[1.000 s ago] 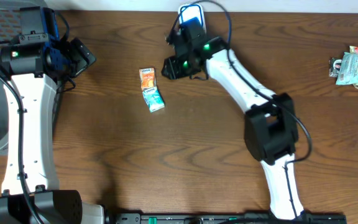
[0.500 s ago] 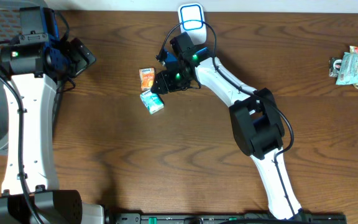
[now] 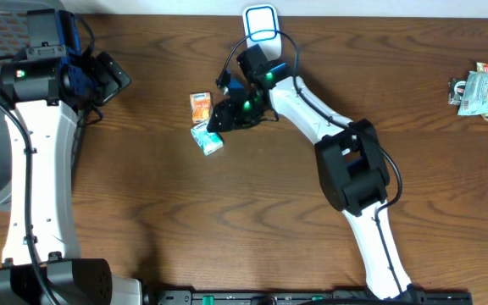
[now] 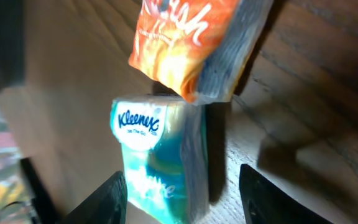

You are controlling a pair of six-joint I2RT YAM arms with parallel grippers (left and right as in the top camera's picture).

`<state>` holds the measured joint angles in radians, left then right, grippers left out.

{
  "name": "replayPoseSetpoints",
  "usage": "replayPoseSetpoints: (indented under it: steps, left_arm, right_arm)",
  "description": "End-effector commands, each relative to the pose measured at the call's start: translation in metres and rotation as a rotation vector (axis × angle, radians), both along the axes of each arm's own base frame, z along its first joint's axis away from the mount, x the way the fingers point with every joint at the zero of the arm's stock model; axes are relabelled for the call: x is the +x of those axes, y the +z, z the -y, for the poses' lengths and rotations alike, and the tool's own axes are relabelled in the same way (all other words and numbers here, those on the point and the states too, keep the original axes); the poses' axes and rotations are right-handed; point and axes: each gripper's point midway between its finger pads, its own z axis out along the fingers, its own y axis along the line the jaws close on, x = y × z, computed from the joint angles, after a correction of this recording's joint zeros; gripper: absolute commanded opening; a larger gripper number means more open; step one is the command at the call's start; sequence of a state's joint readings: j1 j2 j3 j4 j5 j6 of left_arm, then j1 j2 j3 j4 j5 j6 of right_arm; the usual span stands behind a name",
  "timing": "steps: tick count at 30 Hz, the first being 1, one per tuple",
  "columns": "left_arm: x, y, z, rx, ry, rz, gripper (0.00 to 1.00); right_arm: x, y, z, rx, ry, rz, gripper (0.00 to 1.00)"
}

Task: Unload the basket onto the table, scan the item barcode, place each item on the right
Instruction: 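Reach the right gripper to the teal Kleenex pack and grasp it, then raise the teal Kleenex pack with the right gripper to the scanner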

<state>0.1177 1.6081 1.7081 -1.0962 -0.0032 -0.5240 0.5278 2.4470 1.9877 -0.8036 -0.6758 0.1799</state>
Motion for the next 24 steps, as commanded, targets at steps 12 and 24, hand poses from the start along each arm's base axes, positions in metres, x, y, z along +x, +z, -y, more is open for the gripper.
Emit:
replayPoseSetpoints:
  steps: [12,24]
  left_arm:
    - [-0.001,0.003,-0.002,0.003,0.011,0.006,0.98]
    - [-0.001,0.003,-0.002,0.003,0.011,0.006,0.98]
  right_arm:
    - [-0.015,-0.041,-0.006,-0.094,0.039,-0.013,0.20]
    - [0.022,0.041,0.045,0.221,-0.065,-0.138,0.01]
